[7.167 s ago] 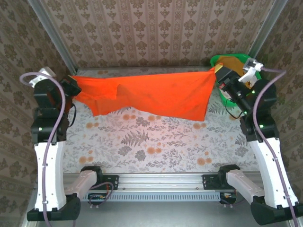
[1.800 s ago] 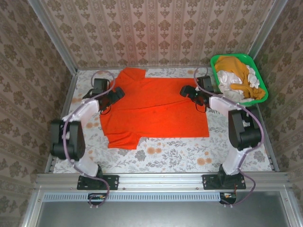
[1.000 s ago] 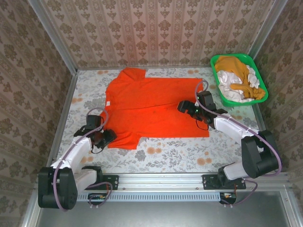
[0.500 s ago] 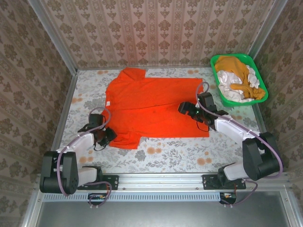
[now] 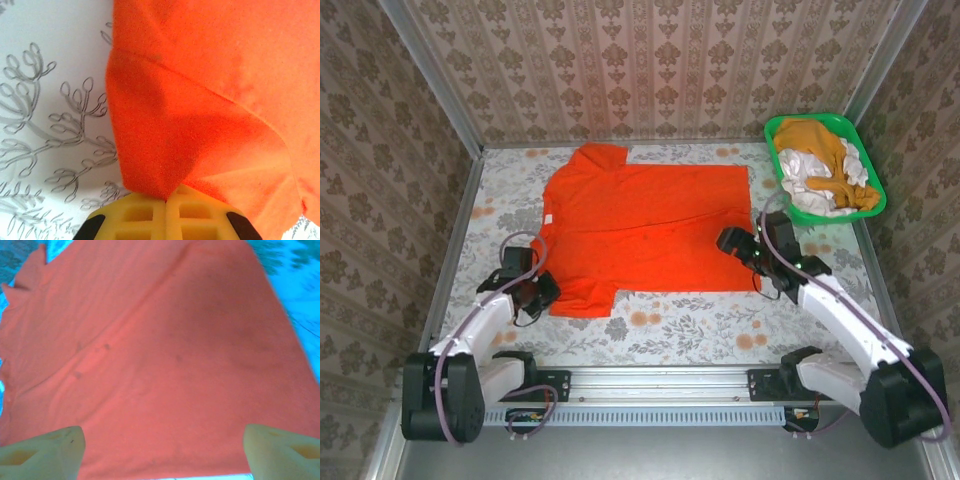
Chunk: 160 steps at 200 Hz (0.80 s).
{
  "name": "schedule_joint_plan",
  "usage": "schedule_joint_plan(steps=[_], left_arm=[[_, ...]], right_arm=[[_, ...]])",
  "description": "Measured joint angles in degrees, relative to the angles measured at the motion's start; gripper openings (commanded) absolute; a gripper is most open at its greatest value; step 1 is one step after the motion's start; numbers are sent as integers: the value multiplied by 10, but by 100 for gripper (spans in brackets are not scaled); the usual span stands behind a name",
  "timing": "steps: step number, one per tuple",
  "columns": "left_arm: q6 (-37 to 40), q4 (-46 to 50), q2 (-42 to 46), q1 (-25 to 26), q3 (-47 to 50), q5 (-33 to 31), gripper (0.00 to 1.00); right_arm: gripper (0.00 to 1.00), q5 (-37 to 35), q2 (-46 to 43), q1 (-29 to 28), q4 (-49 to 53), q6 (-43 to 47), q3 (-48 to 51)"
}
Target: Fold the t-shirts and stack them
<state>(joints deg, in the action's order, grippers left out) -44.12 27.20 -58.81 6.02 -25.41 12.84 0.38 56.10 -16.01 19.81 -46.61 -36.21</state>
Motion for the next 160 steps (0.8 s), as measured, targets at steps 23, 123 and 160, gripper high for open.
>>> schedule_joint_plan(steps=[23, 123, 160], left_arm=[[0, 23, 18, -1, 0, -2, 0], [-1, 28, -8, -1, 11, 3, 0], [-1, 27, -8, -1, 11, 3, 0]], right_arm=[[78, -20, -51, 0, 56, -21, 36], [58, -28, -8, 0, 92, -71, 105], [51, -31, 26, 12, 56, -74, 105]])
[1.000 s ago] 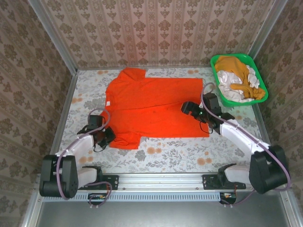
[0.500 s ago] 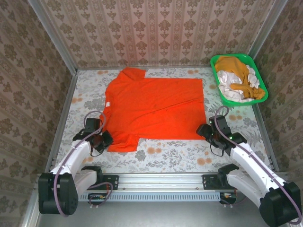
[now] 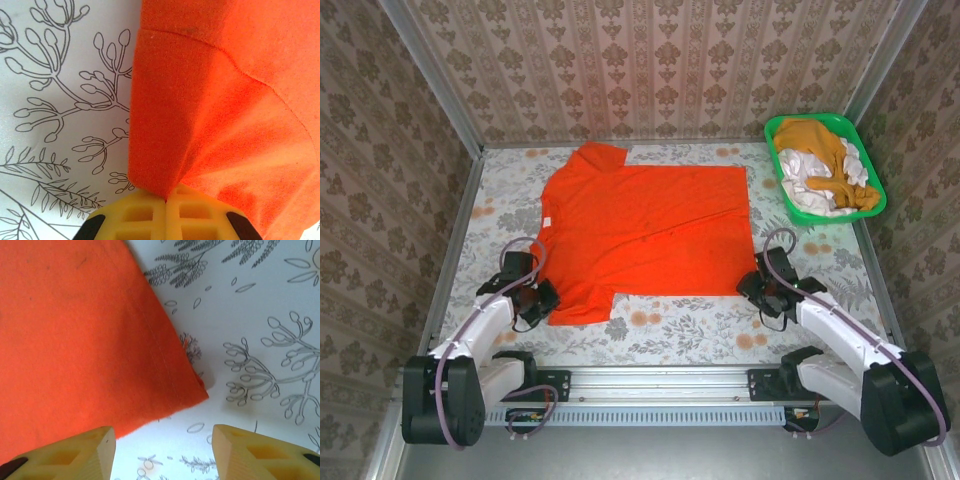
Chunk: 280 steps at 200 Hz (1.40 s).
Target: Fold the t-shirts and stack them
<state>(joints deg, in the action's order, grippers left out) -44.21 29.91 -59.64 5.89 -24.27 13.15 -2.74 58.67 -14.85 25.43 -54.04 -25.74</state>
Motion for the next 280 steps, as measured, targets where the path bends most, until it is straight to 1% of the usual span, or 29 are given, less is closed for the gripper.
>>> schedule_joint_plan(steps=[48, 63, 70, 104, 144, 179, 202, 239, 280], left_arm=[[0, -3, -3, 0, 0, 2, 0], [0, -3, -3, 0, 0, 2, 0], [0, -3, -2, 0, 0, 2, 0], [-1, -2, 3, 0, 0, 2, 0], [-8, 11, 20, 0, -2, 4, 0], [-16, 49, 56, 0, -35, 4, 0], [-26, 69, 61, 0, -76, 4, 0], [-37, 83, 20, 0, -136, 7, 0], [-43, 87, -50, -7, -193, 8, 0]], right_arm=[[42, -2, 56, 13, -51, 0, 0], [35, -2, 78, 13, -65, 1, 0], [31, -3, 84, 14, -71, 2, 0], [0, -4, 100, 17, -86, 10, -4], [0, -3, 89, 18, -78, 14, -6], [0, -5, 2, 19, -33, 14, -17], [0, -8, -27, 19, -9, 14, -43], [0, -16, -23, 19, 5, 17, -85], [0, -16, 36, 24, 5, 27, -135]])
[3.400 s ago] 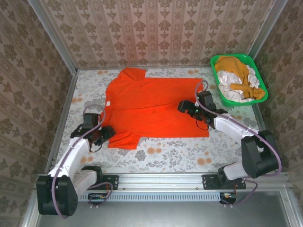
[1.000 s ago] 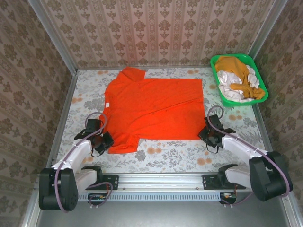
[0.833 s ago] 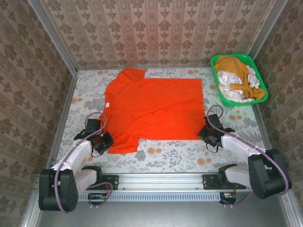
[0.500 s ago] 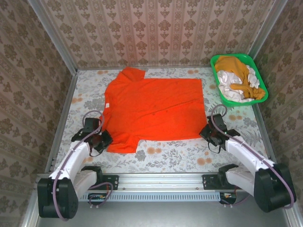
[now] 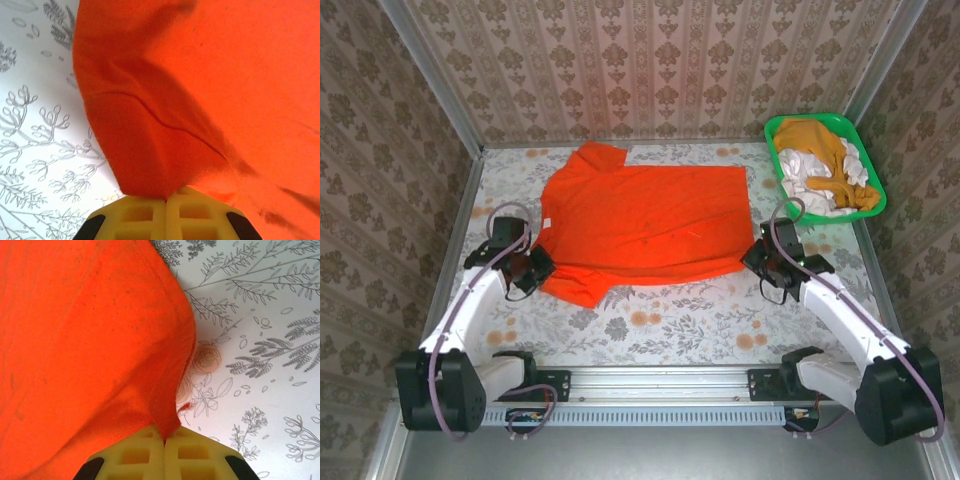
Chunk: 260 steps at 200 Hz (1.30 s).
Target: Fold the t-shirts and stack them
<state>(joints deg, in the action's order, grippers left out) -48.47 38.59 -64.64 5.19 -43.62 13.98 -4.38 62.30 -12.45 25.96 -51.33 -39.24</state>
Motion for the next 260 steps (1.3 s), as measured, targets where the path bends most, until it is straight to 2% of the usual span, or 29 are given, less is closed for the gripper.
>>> schedule_joint_plan(steps=[72, 143, 260], left_arm=[[12, -2, -131, -9, -128, 2, 1], [67, -12, -256, -12, -244, 6, 1], [117, -17, -396, -12, -374, 11, 1]], right_arm=[[0, 0, 124, 20, 0, 18, -106], [0, -2, 251, 43, 0, 32, -196], [0, -13, 366, 63, 12, 36, -277]])
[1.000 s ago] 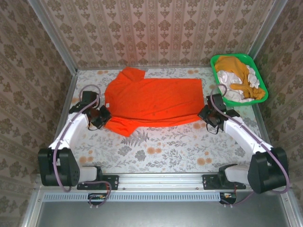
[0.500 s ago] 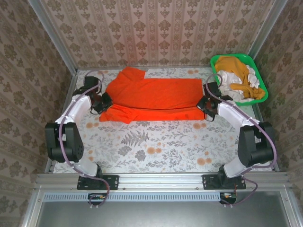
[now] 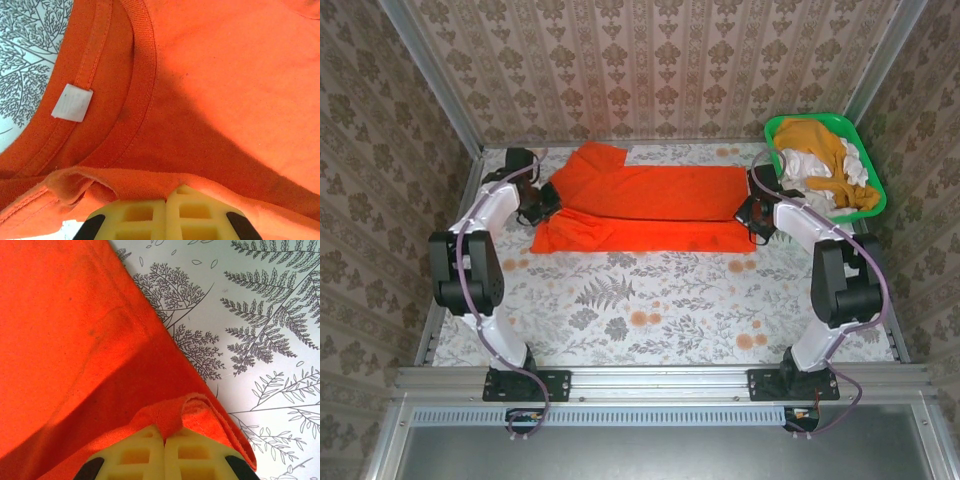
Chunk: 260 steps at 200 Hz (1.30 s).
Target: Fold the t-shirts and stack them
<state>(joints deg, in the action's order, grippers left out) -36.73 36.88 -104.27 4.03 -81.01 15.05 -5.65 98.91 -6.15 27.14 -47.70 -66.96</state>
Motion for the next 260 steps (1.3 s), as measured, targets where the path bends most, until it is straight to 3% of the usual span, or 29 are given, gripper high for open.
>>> schedule_joint_plan(steps=[251, 260], left_arm=[[21, -1, -146, 0, -113, 21, 5], [21, -1, -149, 0, -113, 22, 8]], right_arm=[[0, 1, 87, 17, -1, 3, -55], [9, 1, 87, 17, -1, 5, -55]])
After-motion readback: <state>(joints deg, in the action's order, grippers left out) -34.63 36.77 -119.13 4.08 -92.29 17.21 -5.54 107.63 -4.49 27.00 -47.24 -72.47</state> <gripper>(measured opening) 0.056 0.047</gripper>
